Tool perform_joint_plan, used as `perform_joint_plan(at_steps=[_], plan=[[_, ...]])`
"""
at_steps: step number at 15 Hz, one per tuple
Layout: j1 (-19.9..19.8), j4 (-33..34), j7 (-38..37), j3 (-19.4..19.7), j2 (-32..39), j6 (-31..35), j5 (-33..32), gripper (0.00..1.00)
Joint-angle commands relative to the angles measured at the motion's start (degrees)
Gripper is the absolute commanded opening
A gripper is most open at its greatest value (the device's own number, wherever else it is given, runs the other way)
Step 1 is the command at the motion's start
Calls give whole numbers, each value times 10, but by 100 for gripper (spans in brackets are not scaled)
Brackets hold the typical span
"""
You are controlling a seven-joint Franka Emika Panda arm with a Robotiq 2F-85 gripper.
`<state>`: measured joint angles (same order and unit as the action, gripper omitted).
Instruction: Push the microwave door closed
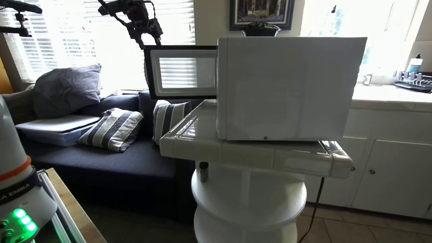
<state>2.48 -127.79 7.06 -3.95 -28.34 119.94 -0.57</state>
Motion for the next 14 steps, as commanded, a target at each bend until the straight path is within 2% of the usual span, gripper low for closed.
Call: perform_joint_plan(at_steps=[1,3,4,5,10,14], plan=[[7,96,-35,-42,76,-22,-55,100],[9,142,-44,-63,115,-17,-91,100],[11,167,-47,-70,134,-20,-107,92],[15,191,-50,-78,153,-18,-122,72],[48,281,-54,-102,224,-15,-145,33],[75,316,-59,-111,261,5,-145,4]])
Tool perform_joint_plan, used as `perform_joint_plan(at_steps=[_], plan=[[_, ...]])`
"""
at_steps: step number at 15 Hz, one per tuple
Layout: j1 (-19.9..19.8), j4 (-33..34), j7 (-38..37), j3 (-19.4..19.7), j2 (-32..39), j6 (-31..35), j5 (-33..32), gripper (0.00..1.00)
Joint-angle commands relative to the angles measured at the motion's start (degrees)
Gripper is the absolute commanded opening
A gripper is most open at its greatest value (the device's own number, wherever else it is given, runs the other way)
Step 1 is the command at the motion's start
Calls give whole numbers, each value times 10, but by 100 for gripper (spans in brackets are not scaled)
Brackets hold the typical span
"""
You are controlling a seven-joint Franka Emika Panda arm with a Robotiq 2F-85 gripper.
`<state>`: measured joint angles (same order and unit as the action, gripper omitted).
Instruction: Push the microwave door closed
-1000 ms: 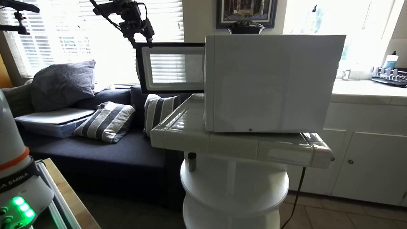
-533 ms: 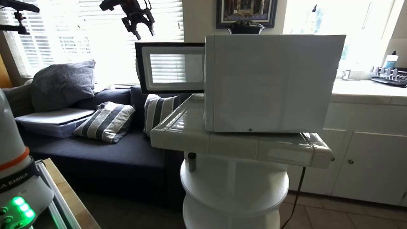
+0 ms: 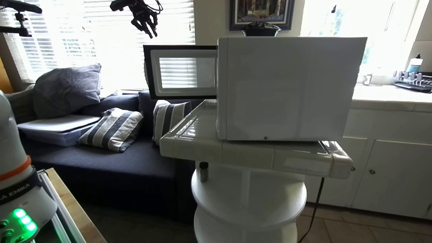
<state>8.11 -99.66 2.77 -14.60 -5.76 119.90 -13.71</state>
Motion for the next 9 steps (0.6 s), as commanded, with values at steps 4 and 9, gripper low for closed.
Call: perform_joint_plan(at_steps=[4,9], plan=[[35,40,-38,-6,58,42,-37,0],[49,28,-53,-4,74,82,-76,0]])
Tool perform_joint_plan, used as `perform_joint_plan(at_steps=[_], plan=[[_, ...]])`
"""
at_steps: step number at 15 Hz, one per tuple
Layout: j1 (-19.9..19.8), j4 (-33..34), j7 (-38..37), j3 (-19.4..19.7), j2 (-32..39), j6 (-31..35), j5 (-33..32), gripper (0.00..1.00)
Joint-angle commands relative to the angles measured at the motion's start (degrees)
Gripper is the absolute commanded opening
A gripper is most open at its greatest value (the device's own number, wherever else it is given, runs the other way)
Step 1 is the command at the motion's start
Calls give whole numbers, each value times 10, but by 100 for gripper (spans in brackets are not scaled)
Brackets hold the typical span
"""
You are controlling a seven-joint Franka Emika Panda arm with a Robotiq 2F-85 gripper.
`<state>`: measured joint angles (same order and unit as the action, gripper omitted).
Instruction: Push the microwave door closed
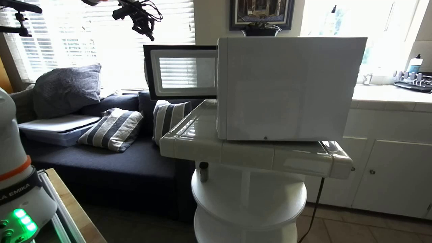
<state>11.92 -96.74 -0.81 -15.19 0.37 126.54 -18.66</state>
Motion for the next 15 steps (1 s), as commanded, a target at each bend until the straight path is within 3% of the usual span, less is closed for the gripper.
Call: perform_joint_plan(at_steps=[1,15], plan=[[13,-4,-16,3,15,19,-32,0],[21,-23,12,7,15,-8,-47,0]])
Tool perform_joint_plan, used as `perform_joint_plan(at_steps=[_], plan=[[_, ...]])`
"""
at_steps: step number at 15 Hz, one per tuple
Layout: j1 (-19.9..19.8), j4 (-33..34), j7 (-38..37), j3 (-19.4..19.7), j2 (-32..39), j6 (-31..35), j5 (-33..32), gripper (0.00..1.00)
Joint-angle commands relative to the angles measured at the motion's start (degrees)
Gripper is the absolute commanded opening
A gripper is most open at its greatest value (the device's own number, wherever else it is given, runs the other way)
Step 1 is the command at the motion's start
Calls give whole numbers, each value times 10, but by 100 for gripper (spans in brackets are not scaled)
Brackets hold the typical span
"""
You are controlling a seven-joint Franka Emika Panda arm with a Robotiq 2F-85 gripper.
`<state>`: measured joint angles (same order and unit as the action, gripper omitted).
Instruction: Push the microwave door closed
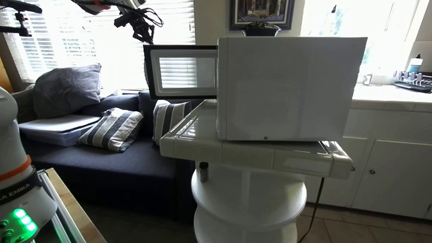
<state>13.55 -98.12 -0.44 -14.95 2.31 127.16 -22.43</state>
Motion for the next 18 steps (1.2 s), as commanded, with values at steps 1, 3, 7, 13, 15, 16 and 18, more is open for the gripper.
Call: perform_joint_plan(at_steps=[1,3,7,13,15,16,18], plan=[[5,-7,12,5,-5,-29,-10,0],[5,-3,14,6,-7,-63,-19,0],[6,1,15,4,-17,-153,-45,0],[-1,3,27,7,-42,-283,-50,0],[-7,-8,31,14,-56,-296,-46,0],[-12,-16,33,19,-63,-290,-43,0],[-23,-33,41,31,-73,-276,-35,0]])
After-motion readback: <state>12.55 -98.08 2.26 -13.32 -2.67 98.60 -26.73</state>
